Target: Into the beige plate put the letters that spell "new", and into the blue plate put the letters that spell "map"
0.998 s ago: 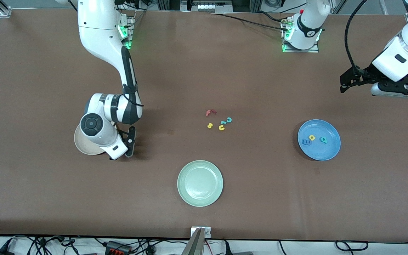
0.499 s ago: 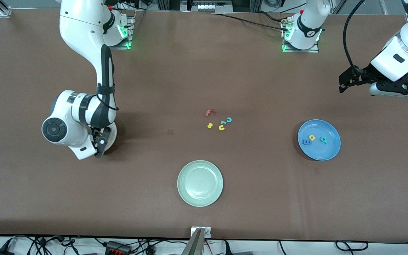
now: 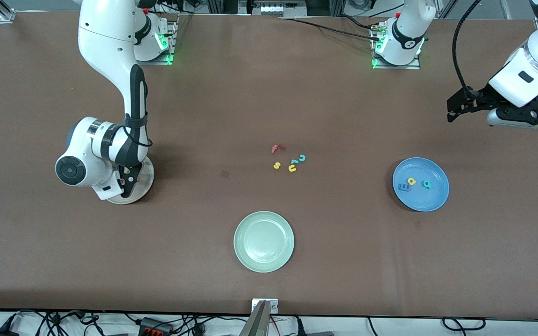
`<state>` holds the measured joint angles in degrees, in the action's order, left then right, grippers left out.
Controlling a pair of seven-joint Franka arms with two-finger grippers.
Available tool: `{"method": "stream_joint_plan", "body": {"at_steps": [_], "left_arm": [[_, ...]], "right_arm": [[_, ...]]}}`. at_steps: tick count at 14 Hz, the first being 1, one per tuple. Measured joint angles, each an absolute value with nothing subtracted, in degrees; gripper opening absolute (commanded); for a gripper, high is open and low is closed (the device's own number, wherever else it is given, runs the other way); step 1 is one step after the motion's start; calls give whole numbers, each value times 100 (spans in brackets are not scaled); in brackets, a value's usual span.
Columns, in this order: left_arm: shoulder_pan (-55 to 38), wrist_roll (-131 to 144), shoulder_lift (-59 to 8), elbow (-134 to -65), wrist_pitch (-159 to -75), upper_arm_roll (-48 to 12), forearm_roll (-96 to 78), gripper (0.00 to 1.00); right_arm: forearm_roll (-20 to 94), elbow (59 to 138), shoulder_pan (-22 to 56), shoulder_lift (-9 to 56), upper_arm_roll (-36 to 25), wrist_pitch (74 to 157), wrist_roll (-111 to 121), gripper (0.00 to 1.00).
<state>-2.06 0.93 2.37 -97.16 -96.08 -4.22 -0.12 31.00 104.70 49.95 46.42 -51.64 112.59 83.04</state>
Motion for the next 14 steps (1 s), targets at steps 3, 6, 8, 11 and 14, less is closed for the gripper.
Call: {"method": "stream_joint_plan", "body": {"at_steps": [3,6,8,11,14], "left_arm": [[-206,93,237,-9716,-9607,-423,-12,100],[-205,93,237,-9715,-9607,-423,-12,100],[-205,93,236,-9715,-9608,-423,-12,100],[-205,93,236,-9715,-9608,-423,-12,100],[-206,93,236,-9715,-9608,-423,-12,100]], "right_arm": [[3160,10359,5123,4590,-5540,11299,8205,100],[3651,10060,5233,4425,-6053,11060,7923,100],[4072,9914,5199,4350,-6268,10890,7815,100],[4387,9838,5119,4338,-6322,10865,7762,100],[4506,9788,5111,4295,-6210,10865,7136,100]]}}
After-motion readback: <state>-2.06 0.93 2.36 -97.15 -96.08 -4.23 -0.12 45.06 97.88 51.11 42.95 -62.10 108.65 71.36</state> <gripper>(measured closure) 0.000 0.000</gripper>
